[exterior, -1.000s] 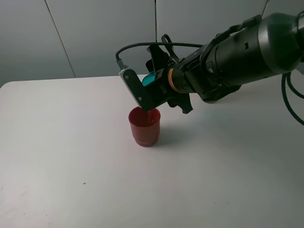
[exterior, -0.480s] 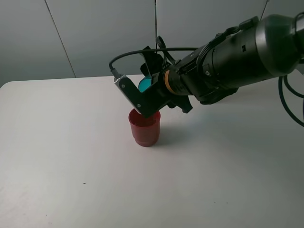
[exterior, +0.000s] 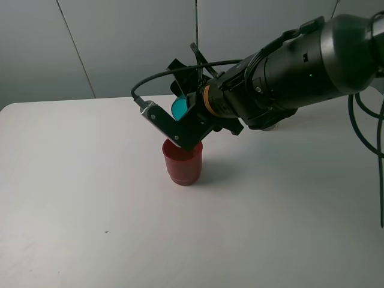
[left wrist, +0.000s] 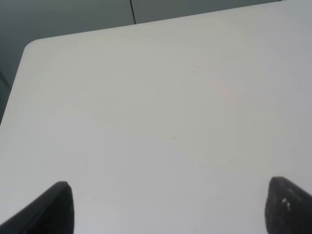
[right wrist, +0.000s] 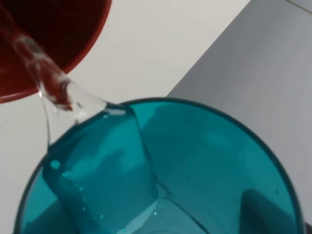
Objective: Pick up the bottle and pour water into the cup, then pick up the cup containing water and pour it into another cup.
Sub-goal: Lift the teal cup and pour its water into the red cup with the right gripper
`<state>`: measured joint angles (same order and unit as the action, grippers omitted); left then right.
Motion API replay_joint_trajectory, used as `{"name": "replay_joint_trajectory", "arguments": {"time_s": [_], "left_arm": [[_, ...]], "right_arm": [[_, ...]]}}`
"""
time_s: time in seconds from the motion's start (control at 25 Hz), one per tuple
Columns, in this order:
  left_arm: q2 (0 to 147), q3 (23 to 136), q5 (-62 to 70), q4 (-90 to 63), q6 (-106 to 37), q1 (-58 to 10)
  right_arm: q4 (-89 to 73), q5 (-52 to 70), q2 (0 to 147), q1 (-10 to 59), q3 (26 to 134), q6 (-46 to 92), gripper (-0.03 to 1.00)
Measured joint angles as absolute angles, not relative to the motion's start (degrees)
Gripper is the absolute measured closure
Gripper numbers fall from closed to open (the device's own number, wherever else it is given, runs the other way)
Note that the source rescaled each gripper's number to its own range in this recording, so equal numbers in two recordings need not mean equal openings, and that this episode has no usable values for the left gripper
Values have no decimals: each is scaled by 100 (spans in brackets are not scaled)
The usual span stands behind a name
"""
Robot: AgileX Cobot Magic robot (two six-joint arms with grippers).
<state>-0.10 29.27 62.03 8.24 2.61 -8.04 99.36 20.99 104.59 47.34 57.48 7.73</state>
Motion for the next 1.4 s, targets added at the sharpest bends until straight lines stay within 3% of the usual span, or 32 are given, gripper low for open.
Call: {"name": "replay_joint_trajectory", "arguments": {"time_s": [0.44,1.04,1.4], "left_arm": [[-10,2927,6203,824,261,-804],[-10,2927,6203,824,261,-804],[-10,2927,6203,824,261,-804]], "right_arm": [[9936,2106,10459,4734,5748,1581,84],[9936,2014,10459,4828,5748,1694,84],[9141,1416,10262,4817,5748,342,84]]}}
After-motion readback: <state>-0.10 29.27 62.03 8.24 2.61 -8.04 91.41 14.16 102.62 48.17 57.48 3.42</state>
